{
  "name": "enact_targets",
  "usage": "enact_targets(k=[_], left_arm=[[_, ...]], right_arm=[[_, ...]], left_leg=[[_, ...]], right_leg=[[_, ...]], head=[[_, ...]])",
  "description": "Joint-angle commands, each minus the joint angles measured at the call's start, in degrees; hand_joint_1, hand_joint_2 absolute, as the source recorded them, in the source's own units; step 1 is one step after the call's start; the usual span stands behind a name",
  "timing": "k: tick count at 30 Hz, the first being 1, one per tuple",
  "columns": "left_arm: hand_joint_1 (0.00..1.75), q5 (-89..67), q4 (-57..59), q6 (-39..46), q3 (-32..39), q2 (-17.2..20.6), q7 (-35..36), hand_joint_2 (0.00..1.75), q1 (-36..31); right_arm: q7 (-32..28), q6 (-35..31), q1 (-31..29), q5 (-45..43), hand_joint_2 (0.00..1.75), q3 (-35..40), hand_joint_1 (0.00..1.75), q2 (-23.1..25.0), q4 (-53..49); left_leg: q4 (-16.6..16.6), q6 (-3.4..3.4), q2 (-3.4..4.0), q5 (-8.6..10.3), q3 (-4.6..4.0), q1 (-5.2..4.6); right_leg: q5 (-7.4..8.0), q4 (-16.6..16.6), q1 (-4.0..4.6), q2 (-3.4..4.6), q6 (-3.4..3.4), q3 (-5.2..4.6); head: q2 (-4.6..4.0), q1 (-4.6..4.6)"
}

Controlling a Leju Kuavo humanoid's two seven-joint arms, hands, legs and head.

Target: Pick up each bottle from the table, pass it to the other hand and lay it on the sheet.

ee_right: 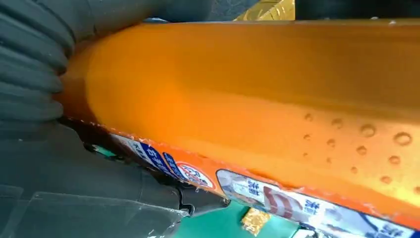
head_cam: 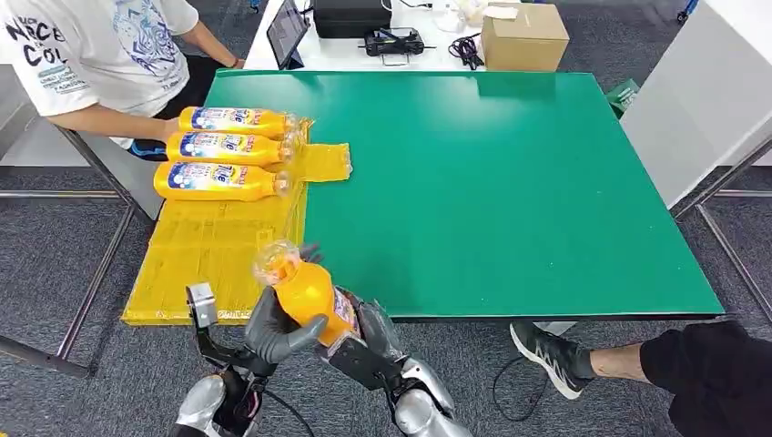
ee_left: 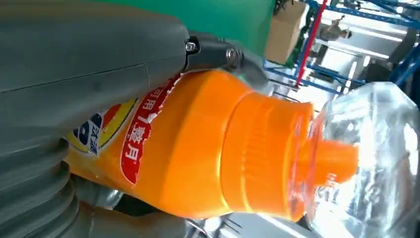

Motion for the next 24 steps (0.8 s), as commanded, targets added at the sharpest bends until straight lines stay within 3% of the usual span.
enact_targets(k=[1, 4, 8, 17, 18, 19, 20, 21, 22, 23, 24], left_arm=[[1.75, -12.54, -0.37, 8.87, -3.27, 0.95, -2.55, 1.75, -1.39], [1.75, -14.26, -0.92, 10.15, -3.02, 0.97, -2.64, 1.75, -1.5], [1.75, -25.29, -3.36, 18.02, -3.25, 0.69, -3.43, 1.75, -1.49], [1.75, -18.59, -0.54, 13.15, 0.42, -0.37, -1.5, 1.75, -1.23], [1.75, -17.28, -0.5, 12.71, 1.13, -0.39, -1.17, 1.75, -1.38], [1.75, -17.04, -0.51, 12.54, 1.32, -0.25, -1.07, 1.75, -1.55], [1.75, -14.79, -0.35, 11.59, 2.27, -0.49, -0.25, 1.75, -1.58], [1.75, -13.49, -0.56, 11.3, 3.06, -0.4, 0.09, 1.75, -1.68], [1.75, -11.69, -0.59, 10.77, 4.02, -0.48, 0.53, 1.75, -1.83], [1.75, -8.81, -0.66, 9.7, 5.28, -0.09, 1.51, 1.75, -2.55], [1.75, -6.97, -0.52, 9.28, 6.27, 0.12, 1.81, 1.75, -3.33]], right_arm=[[1.21, 0.56, -2.27, -0.06, 1.75, 2.08, 1.75, -0.52, 3.05], [1.22, 0.69, -2.2, -0.06, 1.75, 2.1, 1.75, -0.58, 2.82], [1.61, 1.19, -1.77, -0.17, 1.75, 1.84, 1.75, -0.78, 1.53], [1.19, 0.83, -1.55, -0.43, 1.75, 1.49, 1.71, -0.59, 1.66], [0.99, 0.57, -1.41, -0.57, 1.75, 1.35, 1.43, -0.56, 1.22], [1.01, 0.61, -1.46, -0.57, 1.75, 1.36, 1.43, -0.57, 1.11], [0.96, 0.21, -1.22, -0.81, 1.75, 1.06, 0.19, -0.51, 0.46], [1.02, -0.47, -1.02, -1.07, 1.75, 0.56, 0.0, -0.33, -0.27], [0.95, -0.76, -0.84, -1.51, 1.75, 0.15, 0.0, -0.2, -1.17], [0.67, -0.79, -0.79, -2.19, 0.0, -0.19, 0.0, -0.3, -2.64], [0.15, -0.64, -0.71, -3.15, 0.0, -0.61, 0.0, -0.24, -3.85]], left_leg=[[-0.03, -0.05, 0.02, -0.08, 0.22, 0.03], [-0.03, -0.04, 0.05, -0.06, 0.15, 0.03], [-0.02, -0.06, 0.01, -0.07, 0.19, 0.02], [-0.05, -0.07, 0.07, -0.12, 0.35, 0.03], [-0.05, -0.06, 0.04, -0.07, 0.23, 0.04], [-0.05, -0.04, 0.03, -0.04, 0.16, 0.02], [-0.04, -0.06, 0.04, -0.11, 0.3, 0.03], [-0.03, -0.05, 0.0, -0.06, 0.2, 0.03], [-0.04, -0.08, 0.02, -0.13, 0.35, 0.05], [-0.04, -0.07, 0.05, -0.1, 0.29, 0.02], [-0.01, -0.1, 0.11, -0.17, 0.39, 0.05]], right_leg=[[-0.08, -0.04, 0.04, 0.01, -0.08, 0.22], [-0.04, -0.04, 0.04, 0.05, -0.08, 0.15], [-0.07, -0.03, 0.03, 0.0, -0.09, 0.19], [-0.1, -0.06, 0.04, 0.06, -0.11, 0.33], [-0.06, -0.07, 0.04, 0.03, -0.09, 0.23], [-0.04, -0.05, 0.02, 0.02, -0.07, 0.14], [-0.1, -0.04, 0.04, 0.03, -0.11, 0.29], [-0.07, -0.04, 0.04, -0.01, -0.08, 0.19], [-0.12, -0.05, 0.06, 0.01, -0.12, 0.34], [-0.09, -0.03, 0.03, 0.04, -0.11, 0.25], [-0.14, 0.0, 0.06, 0.1, -0.15, 0.35]], head=[[0.0, 0.02], [0.0, 0.04], [0.0, 0.02], [0.0, 0.02], [0.0, 0.04], [0.0, 0.02], [0.0, 0.04], [0.0, 0.02], [0.0, 0.02], [0.0, 0.04], [0.0, 0.02]])
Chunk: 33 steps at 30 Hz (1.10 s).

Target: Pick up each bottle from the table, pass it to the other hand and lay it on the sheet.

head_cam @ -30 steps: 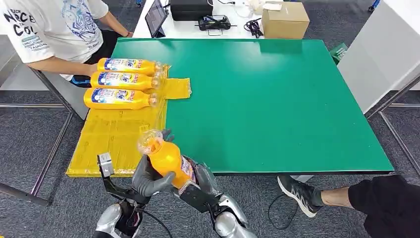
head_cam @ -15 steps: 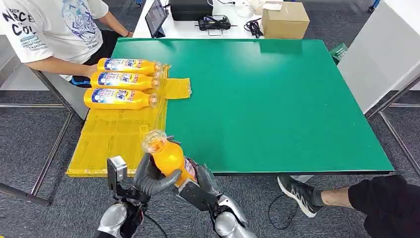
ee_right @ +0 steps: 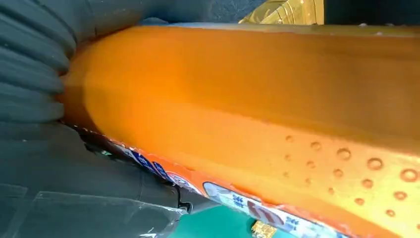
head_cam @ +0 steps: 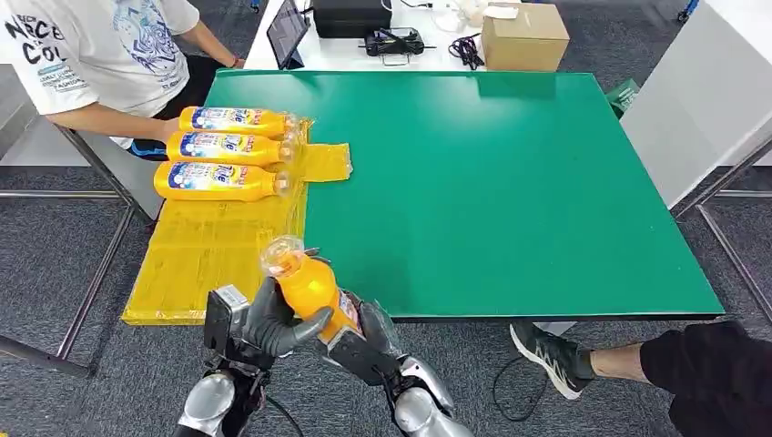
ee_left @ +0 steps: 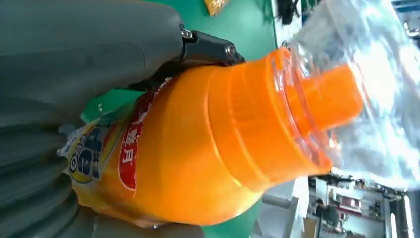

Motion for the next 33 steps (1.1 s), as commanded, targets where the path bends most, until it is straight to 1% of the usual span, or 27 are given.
enact_targets(k=[1, 2, 3, 6, 7, 8, 9, 11, 12, 14, 16, 17, 18, 19, 20, 21, 22, 23, 25, 26, 27, 28, 29, 31, 32, 33], left_arm=[[1.75, 11.88, 3.47, -4.19, 6.95, 0.84, 4.02, 1.75, -4.6], [1.75, 15.02, 4.06, -5.12, 8.28, 0.94, 5.36, 1.75, -5.65], [1.75, 16.57, 4.45, -5.63, 9.08, 1.3, 5.85, 1.75, -6.76], [1.75, 19.11, 5.46, -5.63, 10.59, 1.64, 7.04, 1.75, -8.7], [1.75, 19.69, 5.6, -5.56, 11.02, 1.83, 7.03, 1.75, -9.46], [1.75, 20.45, 6.04, -5.1, 11.6, 2.02, 7.26, 1.75, -10.57], [1.75, 21.14, 6.23, -4.98, 12.08, 2.11, 7.56, 1.75, -11.33], [1.75, 21.49, 6.31, -5.01, 12.19, 2.33, 7.97, 1.75, -12.04], [1.75, 21.38, 6.33, -4.28, 12.4, 2.4, 7.91, 1.75, -12.52], [1.75, 20.25, 6.37, -1.83, 13.29, 2.57, 7.6, 1.75, -13.69], [1.75, 17.55, 6.15, 2.59, 14.81, 2.63, 6.48, 1.75, -15.2], [1.75, 16.22, 6.07, 3.92, 15.46, 2.79, 6.36, 1.75, -16.03], [1.75, 16.14, 5.92, 4.02, 15.82, 2.67, 6.43, 1.75, -16.23], [1.75, 16.01, 5.76, 4.06, 15.93, 2.63, 6.59, 1.75, -16.34], [1.75, 12.36, 5.29, 7.02, 15.91, 2.82, 5.46, 1.75, -16.54], [1.75, 6.59, 4.88, 12.17, 15.85, 3.18, 3.86, 1.75, -17.1], [1.75, 1.52, 4.29, 16.33, 16.45, 2.86, 2.99, 1.75, -17.97], [1.75, 0.07, 3.51, 16.23, 17.28, 2.63, 3.78, 1.75, -18.63], [1.75, -7.34, 3.77, 21.24, 17.97, 2.56, 4.28, 1.75, -20.11], [1.75, -9.67, 4.39, 22.78, 18.65, 2.31, 4.23, 1.75, -21.1], [1.75, -9.83, 4.7, 22.73, 18.88, 2.22, 4.2, 1.75, -21.45], [1.75, -9.83, 4.7, 22.73, 18.88, 2.22, 4.2, 1.75, -21.45], [1.75, -9.9, 4.92, 22.69, 18.93, 2.12, 4.19, 1.75, -21.41], [1.75, -17.25, 6.51, 26.38, 18.96, 2.11, 4.06, 1.75, -22.73], [1.75, -23.45, 8.48, 28.75, 18.9, 2.22, 4.43, 1.75, -24.44], [1.75, -23.67, 9.11, 28.64, 19.23, 1.98, 4.43, 1.75, -25.04]], right_arm=[[-1.55, -0.59, -0.47, -3.17, 0.0, -0.68, 0.0, -0.36, -4.8], [-1.61, -0.08, -0.52, -3.77, 0.0, -0.69, 0.0, -0.53, -5.95], [-1.77, 0.22, -0.65, -4.3, 0.0, -0.81, 0.0, -0.53, -6.53], [-1.64, 0.98, -0.92, -4.99, 0.0, -0.7, 0.0, -0.71, -7.24], [-1.75, 0.98, -1.01, -5.24, 0.0, -0.75, 0.0, -0.72, -7.47], [-1.96, 1.0, -0.97, -5.97, 0.0, -0.98, 0.0, -0.66, -7.84], [-2.11, 1.0, -1.06, -6.12, 0.0, -0.95, 0.0, -0.73, -8.08], [-2.31, 0.8, -1.04, -6.26, 0.0, -0.95, 0.0, -0.77, -8.52], [-2.54, 0.57, -1.06, -6.44, 0.0, -0.95, 0.0, -0.82, -8.87], [-2.78, 0.12, -0.91, -6.85, 0.0, -1.16, 0.0, -0.86, -9.99], [-3.74, -1.17, -0.17, -7.78, 0.0, -1.76, 0.0, -0.78, -12.51], [-3.56, -1.26, 0.25, -7.93, 0.0, -1.57, 0.0, -1.07, -14.28], [-3.44, -1.32, 0.4, -8.01, 0.0, -1.51, 0.0, -1.15, -14.98], [-3.21, -1.34, 0.51, -8.09, 0.0, -1.49, 0.0, -1.21, -15.42], [-3.33, -1.7, 0.73, -8.39, 0.0, -1.58, 0.0, -1.18, -16.22], [-4.68, -3.35, 1.24, -8.93, 0.0, -2.21, 0.0, -0.92, -17.87], [-6.61, -6.26, 2.24, -9.0, 0.0, -2.76, 0.0, -0.78, -21.4], [-5.54, -6.52, 2.9, -9.12, 0.0, -2.48, 0.0, -1.23, -24.86], [-7.61, -10.23, 4.41, -9.66, 0.0, -3.23, 0.0, -1.08, -31.4], [-7.4, -11.38, 4.89, -9.17, 0.0, -2.98, 0.0, -1.49, -34.91], [-6.23, -11.18, 5.1, -8.93, 0.0, -2.78, 0.0, -1.76, -36.33], [-6.23, -11.18, 5.1, -8.93, 0.0, -2.78, 0.0, -1.76, -36.33], [-6.25, -11.22, 5.21, -8.93, 0.0, -2.72, 0.0, -1.85, -36.41], [-8.72, -14.77, 5.23, -8.37, 0.0, -2.51, 0.0, -1.85, -38.37], [-9.77, -16.72, 5.5, -8.26, 0.0, -2.18, 0.0, -1.91, -41.01], [-9.67, -16.92, 5.61, -8.15, 0.0, -1.96, 0.0, -2.06, -41.99]], left_leg=[[0.0, -0.08, 0.08, -0.1, 0.23, 0.04], [0.01, -0.12, 0.09, -0.17, 0.41, 0.05], [0.0, -0.08, 0.01, -0.06, 0.18, 0.04], [-0.02, -0.08, -0.02, -0.03, 0.2, 0.04], [-0.03, -0.1, -0.01, -0.08, 0.35, 0.06], [-0.03, -0.05, 0.01, 0.03, 0.07, 0.02], [0.0, -0.08, 0.03, -0.04, 0.23, 0.04], [-0.01, -0.06, -0.03, 0.01, 0.13, 0.04], [-0.01, -0.09, 0.0, -0.06, 0.29, 0.07], [-0.03, -0.05, -0.01, 0.02, 0.11, 0.02], [0.01, -0.13, 0.04, -0.16, 0.49, 0.07], [0.0, -0.06, -0.01, 0.02, 0.08, 0.03], [0.03, -0.1, 0.02, -0.08, 0.27, 0.06], [0.03, -0.09, -0.01, -0.04, 0.18, 0.06], [0.03, -0.1, 0.01, -0.07, 0.26, 0.07], [0.05, -0.14, 0.04, -0.17, 0.47, 0.1], [0.0, -0.07, -0.06, 0.0, 0.13, 0.04], [0.01, -0.06, -0.07, 0.02, 0.05, 0.03], [0.05, -0.05, -0.03, 0.01, 0.0, 0.03], [0.15, -0.08, -0.03, -0.1, 0.11, 0.08], [0.12, -0.06, -0.13, -0.02, -0.03, 0.06], [0.18, -0.09, -0.15, -0.13, 0.14, 0.07], [0.11, -0.07, -0.14, -0.06, 0.09, 0.07], [0.0, -0.04, -0.02, 0.01, 0.08, 0.02], [0.04, -0.08, -0.03, -0.08, 0.26, 0.05], [0.05, -0.07, -0.07, -0.02, 0.12, 0.04]], right_leg=[[-0.08, 0.0, 0.05, 0.06, -0.11, 0.21], [-0.15, 0.02, 0.07, 0.07, -0.17, 0.38], [-0.07, 0.0, 0.05, -0.01, -0.11, 0.17], [-0.05, -0.01, 0.05, -0.03, -0.11, 0.18], [-0.11, -0.01, 0.07, -0.03, -0.15, 0.34], [0.0, -0.01, 0.02, 0.0, -0.06, 0.05], [-0.06, 0.02, 0.05, 0.02, -0.12, 0.2], [-0.03, 0.0, 0.04, -0.05, -0.09, 0.13], [-0.09, -0.01, 0.07, -0.03, -0.13, 0.28], [-0.02, 0.0, 0.02, -0.03, -0.07, 0.1], [-0.19, 0.04, 0.08, 0.02, -0.19, 0.47], [-0.02, 0.02, 0.04, -0.02, -0.08, 0.08], [-0.11, 0.07, 0.07, 0.0, -0.14, 0.25], [-0.08, 0.06, 0.06, -0.03, -0.12, 0.17], [-0.1, 0.05, 0.08, -0.02, -0.14, 0.25], [-0.2, 0.06, 0.11, 0.01, -0.2, 0.46], [-0.06, 0.02, 0.05, -0.08, -0.09, 0.14], [-0.04, 0.04, 0.04, -0.08, -0.08, 0.06], [-0.04, 0.08, 0.03, -0.05, -0.07, -0.01], [-0.14, 0.17, 0.09, -0.06, -0.13, 0.12], [-0.1, 0.14, 0.06, -0.15, -0.09, 0.0], [-0.21, 0.2, 0.08, -0.17, -0.13, 0.18], [-0.13, 0.12, 0.07, -0.14, -0.1, 0.12], [-0.02, 0.01, 0.02, -0.01, -0.06, 0.08], [-0.12, 0.04, 0.06, -0.04, -0.11, 0.28], [-0.07, 0.05, 0.04, -0.09, -0.09, 0.14]], head=[[0.0, 0.0], [0.0, -0.02], [0.0, 0.0], [0.0, 0.0], [0.0, 0.0], [0.0, -0.02], [0.0, -0.02], [0.0, 0.02], [0.0, 0.0], [0.0, 0.0], [0.0, 0.0], [0.0, 0.02], [0.0, 0.0], [0.0, 0.02], [0.0, 0.0], [0.0, 0.0], [0.0, 0.0], [0.0, 0.02], [0.0, 0.0], [0.0, -0.02], [0.0, 0.0], [0.0, 0.0], [0.0, 0.0], [0.0, 0.0], [0.0, -0.02], [0.0, 0.0]])
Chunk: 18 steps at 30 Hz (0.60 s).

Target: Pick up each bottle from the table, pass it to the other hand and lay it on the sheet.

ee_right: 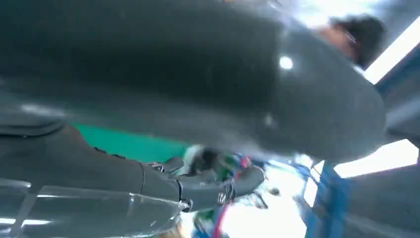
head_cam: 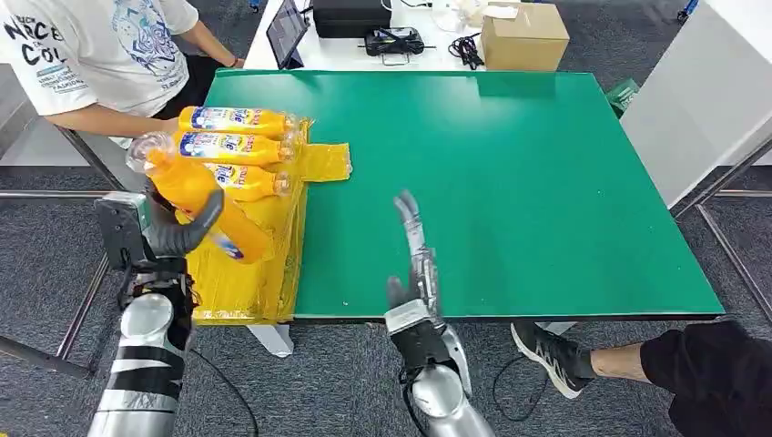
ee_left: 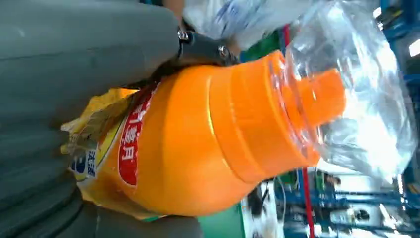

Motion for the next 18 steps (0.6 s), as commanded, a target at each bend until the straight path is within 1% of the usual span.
enact_targets(k=[1, 2, 5, 7, 9, 10, 11, 13, 14, 15, 17, 18], left_arm=[[1.75, -14.24, 7.23, 5.98, 2.28, 0.1, 0.48, 1.75, -8.17], [1.75, -14.29, 7.38, 5.93, 2.39, 0.07, 0.46, 1.75, -8.34], [1.75, -14.34, 7.43, 5.92, 2.38, 0.02, 0.45, 1.75, -8.25], [1.75, -25.37, 9.35, 10.45, -0.34, 1.99, 1.55, 1.75, -9.75], [1.75, -34.98, 12.73, 10.03, -3.11, 3.73, 1.9, 1.75, -13.07], [1.75, -38.76, 14.42, 9.31, -4.26, 4.23, 2.9, 1.75, -14.74], [1.75, -45.15, 16.76, 7.61, -7.35, 5.77, 3.74, 1.75, -17.19], [1.75, -50.77, 21.18, 3.55, -11.16, 7.26, 4.56, 1.75, -20.74], [1.75, -52.98, 25.1, 0.69, -14.36, 8.5, 3.76, 1.75, -23.26], [1.75, -54.28, 28.2, -1.22, -16.7, 9.39, 2.71, 1.75, -24.97], [1.75, -54.15, 35.08, -4.56, -21.21, 11.55, -1.89, 1.75, -28.25], [1.75, -53.51, 36.91, -5.64, -22.36, 12.23, -3.81, 1.75, -28.94]], right_arm=[[-2.52, -5.71, 1.3, 0.7, 0.0, -0.11, 0.0, -2.39, -13.44], [-2.27, -5.66, 1.25, 0.71, 0.0, -0.04, 0.0, -2.4, -13.65], [-2.33, -5.71, 1.36, 0.71, 0.0, -0.02, 0.0, -2.45, -13.49], [-2.67, -6.56, 0.87, 0.84, 0.0, 0.51, 0.0, -2.52, -13.19], [-1.59, -5.34, 0.07, 0.65, 0.0, 1.2, 0.0, -2.8, -12.54], [-1.22, -4.82, -0.21, 0.57, 0.0, 1.11, 0.0, -2.69, -11.79], [-0.98, -3.26, -0.53, -0.52, 0.0, 0.93, 0.0, -2.51, -10.8], [-1.31, -1.88, -0.8, -1.28, 0.0, 0.61, 0.0, -2.27, -9.59], [-1.49, -0.13, -0.91, -2.57, 0.0, 0.53, 0.0, -2.23, -8.96], [-1.63, 0.75, -0.95, -2.78, 0.0, 0.47, 0.0, -2.19, -8.48], [-1.94, 2.81, -1.36, -3.43, 0.0, 1.0, 0.0, -2.41, -7.02], [-2.02, 3.06, -1.48, -3.4, 0.0, 1.25, 0.0, -2.48, -6.5]], left_leg=[[0.05, -0.05, -0.18, -0.04, 0.06, 0.04], [0.08, -0.08, -0.2, -0.12, 0.21, 0.07], [-0.02, -0.04, -0.06, -0.02, 0.11, 0.01], [-0.02, -0.09, 0.0, -0.14, 0.38, 0.06], [-0.01, -0.05, -0.07, -0.02, 0.11, 0.03], [0.02, -0.08, -0.09, -0.08, 0.23, 0.07], [0.06, -0.13, -0.07, -0.21, 0.5, 0.11], [0.07, -0.13, -0.16, -0.18, 0.49, 0.12], [0.08, -0.14, -0.17, -0.17, 0.49, 0.14], [0.15, -0.13, -0.25, -0.12, 0.32, 0.12], [0.05, -0.11, -0.33, -0.04, 0.34, 0.13], [-0.04, -0.11, -0.34, 0.0, 0.4, 0.11]], right_leg=[[-0.1, 0.05, 0.04, -0.18, -0.08, 0.12], [-0.18, 0.07, 0.08, -0.2, -0.13, 0.28], [-0.04, -0.02, 0.02, -0.05, -0.07, 0.14], [-0.13, -0.04, 0.07, -0.02, -0.14, 0.4], [-0.04, -0.01, 0.04, -0.07, -0.07, 0.13], [-0.11, 0.01, 0.09, -0.09, -0.12, 0.28], [-0.23, 0.04, 0.13, -0.08, -0.2, 0.54], [-0.23, 0.07, 0.14, -0.16, -0.21, 0.55], [-0.22, 0.08, 0.16, -0.17, -0.22, 0.56], [-0.19, 0.14, 0.14, -0.24, -0.18, 0.42], [-0.15, 0.04, 0.15, -0.32, -0.17, 0.44], [-0.12, -0.04, 0.13, -0.31, -0.17, 0.51]], head=[[0.0, 0.02], [0.0, 0.0], [0.0, 0.0], [0.0, 0.02], [0.0, 0.02], [0.0, 0.02], [0.0, 0.0], [0.0, 0.02], [0.0, 0.0], [0.0, 0.0], [0.0, 0.02], [0.0, 0.02]])
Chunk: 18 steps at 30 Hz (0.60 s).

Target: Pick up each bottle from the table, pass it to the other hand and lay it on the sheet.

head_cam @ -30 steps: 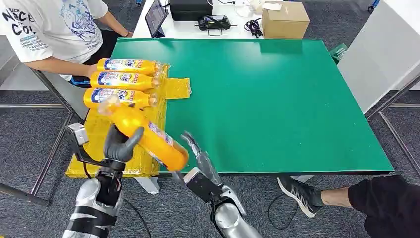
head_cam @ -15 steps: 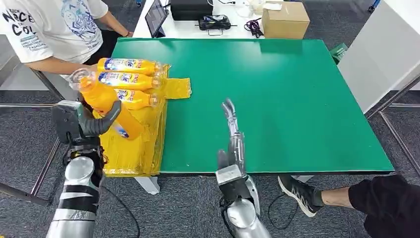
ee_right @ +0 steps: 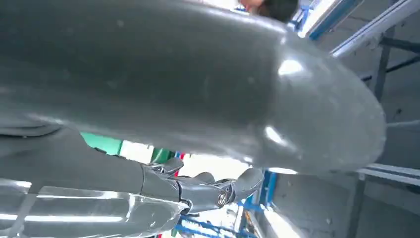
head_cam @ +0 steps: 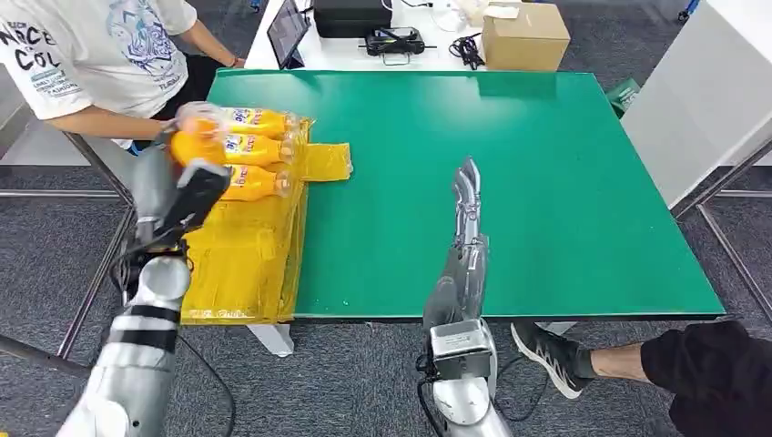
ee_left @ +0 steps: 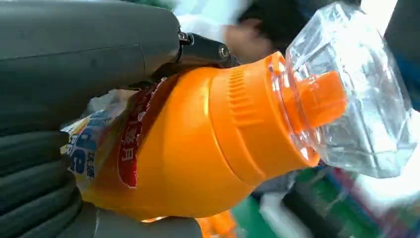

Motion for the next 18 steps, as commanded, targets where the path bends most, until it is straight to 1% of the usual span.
enact_targets(k=[1, 3, 4, 6, 7, 8, 9, 10, 11, 14, 15, 16, 17, 18], left_arm=[[1.75, -6.27, 29.69, -12.63, -21.83, 11.11, -9.44, 1.75, -17.91], [1.75, -5.68, 31.94, -14.91, -25.19, 13.27, -12.53, 1.75, -19.26], [1.75, -4.93, 32.68, -16.31, -26.37, 14.3, -13.85, 1.75, -19.93], [1.75, -1.8, 33.12, -19.36, -29.3, 16.21, -15.9, 1.75, -20.86], [1.75, 0.04, 33.07, -21.19, -30.53, 16.99, -16.02, 1.75, -21.19], [1.75, 0.36, 32.91, -21.26, -30.83, 17.22, -16.01, 1.75, -21.21], [1.75, 0.36, 32.91, -21.26, -30.83, 17.22, -16.01, 1.75, -21.21], [1.75, 2.02, 33.37, -23.66, -32.43, 17.45, -15.38, 1.75, -21.88], [1.75, 3.6, 33.9, -25.69, -33.05, 17.67, -15.2, 1.75, -22.44], [1.75, 8.31, 34.41, -30.34, -36.54, 19.86, -15.3, 1.75, -24.05], [1.75, 9.71, 34.19, -31.16, -37.8, 20.76, -15.15, 1.75, -24.45], [1.75, 10.76, 33.94, -32.26, -39.37, 21.85, -14.88, 1.75, -25.04], [1.75, 10.91, 33.9, -32.38, -39.86, 22.24, -14.74, 1.75, -25.24], [1.75, 10.91, 33.89, -32.3, -39.91, 22.4, -14.74, 1.75, -25.27]], right_arm=[[-0.25, 6.46, -3.1, -3.04, 0.0, 1.3, 0.0, -1.97, 6.89], [-0.21, 7.46, -3.51, -3.73, 0.0, 1.77, 0.0, -2.02, 8.27], [-0.38, 7.98, -3.81, -4.05, 0.0, 2.12, 0.0, -2.02, 8.95], [-0.6, 8.52, -4.17, -4.88, 0.0, 2.41, 0.0, -1.95, 9.98], [-0.54, 8.8, -4.32, -5.39, 0.0, 2.49, 0.0, -1.82, 10.49], [-0.54, 8.75, -4.36, -5.4, 0.0, 2.52, 0.0, -1.79, 10.63], [-0.54, 8.75, -4.36, -5.4, 0.0, 2.52, 0.0, -1.79, 10.63], [-0.49, 9.0, -4.48, -5.58, 0.0, 2.66, 0.0, -1.88, 10.84], [-0.39, 9.26, -4.62, -5.66, 0.0, 2.83, 0.0, -1.91, 11.23], [-0.4, 9.75, -5.22, -6.01, 0.0, 3.2, 0.0, -1.74, 12.65], [-0.4, 9.99, -5.32, -6.19, 0.0, 3.22, 0.0, -1.69, 13.0], [-0.43, 10.28, -5.49, -6.45, 0.0, 3.21, 0.0, -1.61, 13.37], [-0.45, 10.42, -5.47, -6.57, 0.0, 3.19, 0.0, -1.63, 13.44], [-0.45, 10.49, -5.46, -6.62, 0.0, 3.19, 0.0, -1.62, 13.48]], left_leg=[[-0.08, -0.08, 0.0, -0.04, 0.36, 0.03], [-0.09, -0.11, 0.25, -0.13, 0.55, 0.06], [-0.06, -0.08, 0.26, -0.06, 0.32, 0.05], [-0.05, -0.15, 0.48, -0.18, 0.53, 0.08], [-0.04, -0.13, 0.53, -0.13, 0.4, 0.06], [-0.04, -0.22, 0.66, -0.29, 0.75, 0.11], [-0.03, -0.11, 0.51, -0.08, 0.28, 0.07], [-0.03, -0.15, 0.54, -0.17, 0.48, 0.1], [-0.03, -0.11, 0.46, -0.09, 0.31, 0.1], [0.02, -0.13, 0.5, -0.18, 0.47, 0.19], [0.02, -0.1, 0.47, -0.11, 0.3, 0.16], [0.04, -0.12, 0.56, -0.16, 0.41, 0.18], [0.02, -0.09, 0.44, -0.07, 0.19, 0.17], [0.01, -0.1, 0.43, -0.04, 0.15, 0.15]], right_leg=[[-0.05, -0.06, 0.03, -0.03, -0.12, 0.38], [-0.04, -0.07, 0.07, 0.19, -0.16, 0.51], [0.01, -0.03, 0.05, 0.19, -0.1, 0.28], [-0.05, 0.0, 0.09, 0.4, -0.17, 0.41], [-0.03, 0.03, 0.07, 0.4, -0.14, 0.3], [-0.16, 0.06, 0.12, 0.52, -0.26, 0.59], [0.0, 0.04, 0.08, 0.38, -0.1, 0.16], [-0.09, 0.07, 0.11, 0.42, -0.16, 0.34], [-0.02, 0.03, 0.12, 0.34, -0.1, 0.19], [-0.09, 0.06, 0.19, 0.4, -0.15, 0.35], [-0.03, 0.06, 0.15, 0.38, -0.11, 0.18], [-0.05, 0.09, 0.17, 0.47, -0.14, 0.27], [0.01, 0.06, 0.15, 0.34, -0.09, 0.1], [0.01, 0.07, 0.13, 0.34, -0.09, 0.05]], head=[[0.0, -0.02], [0.0, 0.0], [0.0, 0.0], [0.0, 0.0], [0.0, 0.0], [0.0, 0.0], [0.0, 0.0], [0.0, 0.0], [0.0, 0.0], [0.0, 0.0], [0.0, 0.0], [0.0, 0.0], [0.0, 0.02], [0.0, 0.02]])
